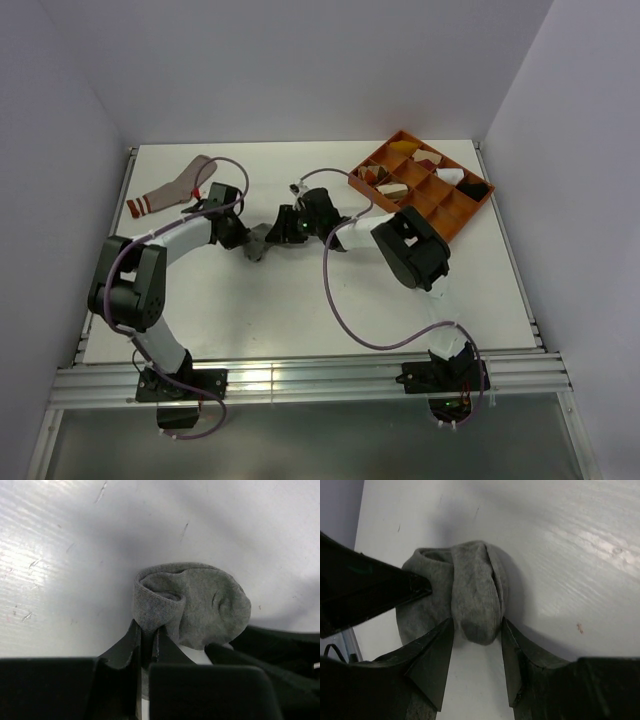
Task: Roll the socks
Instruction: Roll the sock at the center of the board.
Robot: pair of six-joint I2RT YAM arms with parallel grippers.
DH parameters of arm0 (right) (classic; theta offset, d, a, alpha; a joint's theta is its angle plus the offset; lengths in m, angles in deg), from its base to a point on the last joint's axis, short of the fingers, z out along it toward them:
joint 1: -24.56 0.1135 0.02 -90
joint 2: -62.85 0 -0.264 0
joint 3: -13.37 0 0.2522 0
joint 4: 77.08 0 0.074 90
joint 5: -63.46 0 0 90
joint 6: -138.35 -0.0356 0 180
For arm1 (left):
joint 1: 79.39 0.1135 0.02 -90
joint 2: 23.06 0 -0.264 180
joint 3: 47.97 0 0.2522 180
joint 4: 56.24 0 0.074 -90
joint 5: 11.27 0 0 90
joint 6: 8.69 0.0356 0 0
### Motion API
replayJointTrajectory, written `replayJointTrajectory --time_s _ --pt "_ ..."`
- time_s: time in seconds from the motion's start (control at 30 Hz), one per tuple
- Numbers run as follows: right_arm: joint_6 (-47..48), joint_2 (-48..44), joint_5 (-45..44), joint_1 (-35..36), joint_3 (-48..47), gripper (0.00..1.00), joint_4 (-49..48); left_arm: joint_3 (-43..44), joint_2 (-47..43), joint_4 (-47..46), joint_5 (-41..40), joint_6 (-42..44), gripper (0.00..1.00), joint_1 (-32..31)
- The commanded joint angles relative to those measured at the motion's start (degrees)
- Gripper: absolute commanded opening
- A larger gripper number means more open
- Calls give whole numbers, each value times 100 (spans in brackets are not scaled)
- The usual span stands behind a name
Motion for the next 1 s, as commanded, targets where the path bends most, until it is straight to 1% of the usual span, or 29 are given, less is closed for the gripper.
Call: replayJointTrajectory --time_s 0.0,0.07,0.1,0.17,0.23,0.33,0.6,0.67,0.7,0.77,0.97 --pt "19 -529 -348 41 573 50 -599 403 441 923 -680 308 0 -211" --pt "168 -794 -551 41 873 51 -767 571 607 1170 -794 343 0 -273" --pt "352 -1100 -682 41 1144 50 -933 650 652 1240 -882 361 0 -334" --pt "555 -1365 -1025 67 1549 53 -1162 852 748 1442 -970 396 0 -405" --pt "915 -1630 -1210 111 1709 56 -1409 1063 854 1617 -1032 422 0 -501" --pt "1521 -1797 -1518 356 1832 60 -1489 1283 994 1785 -1094 484 0 -607" --pt "3032 -1560 -3089 1401 1552 66 -1453 1494 1171 1961 -900 598 0 -695" --pt "3271 -1429 -3337 1534 1429 67 -1375 1521 1188 1979 -848 633 0 -713" --pt "3446 -1393 -3599 1604 1437 67 -1479 1530 1188 1996 -830 651 0 -721" --pt "3859 -1367 -3777 1824 1481 67 -1593 1547 1223 2014 -786 669 0 -739" --pt "4448 -1024 -4146 2176 1183 67 -1620 1565 1276 2005 -672 686 0 -756"
